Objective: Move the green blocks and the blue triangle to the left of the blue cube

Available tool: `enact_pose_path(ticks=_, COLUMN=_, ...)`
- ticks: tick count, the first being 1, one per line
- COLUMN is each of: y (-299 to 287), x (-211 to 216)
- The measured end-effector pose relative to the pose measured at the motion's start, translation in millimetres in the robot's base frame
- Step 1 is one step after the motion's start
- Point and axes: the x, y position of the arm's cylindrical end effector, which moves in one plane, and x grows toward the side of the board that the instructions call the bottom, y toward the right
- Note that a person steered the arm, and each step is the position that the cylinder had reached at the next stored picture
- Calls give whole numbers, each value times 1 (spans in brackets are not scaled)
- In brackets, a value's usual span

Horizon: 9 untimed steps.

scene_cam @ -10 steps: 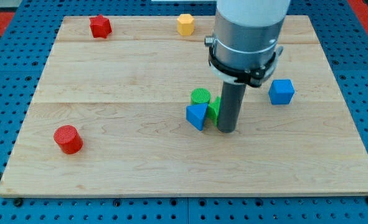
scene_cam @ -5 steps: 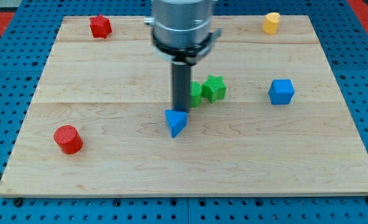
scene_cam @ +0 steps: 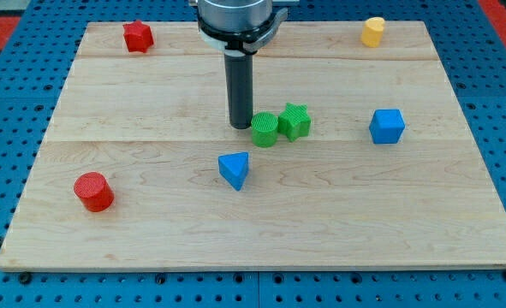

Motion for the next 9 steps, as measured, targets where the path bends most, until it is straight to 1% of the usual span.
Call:
enact_pose_path(ticks=1, y=34, x=-10)
enact_pose_path(ticks=2, y=67, x=1)
enact_pose_path(ticks=3, y=79, x=4)
enact_pose_path(ticks=4, y=81, x=20)
enact_pose_path(ticks=5, y=73, x=52)
enact_pose_path(ticks=6, y=32, x=56)
enact_pose_path(ticks=7, y=23, x=64)
enact_pose_path(ticks=8, y=68, x=98)
enact_pose_path(ticks=9, y=97, x=96)
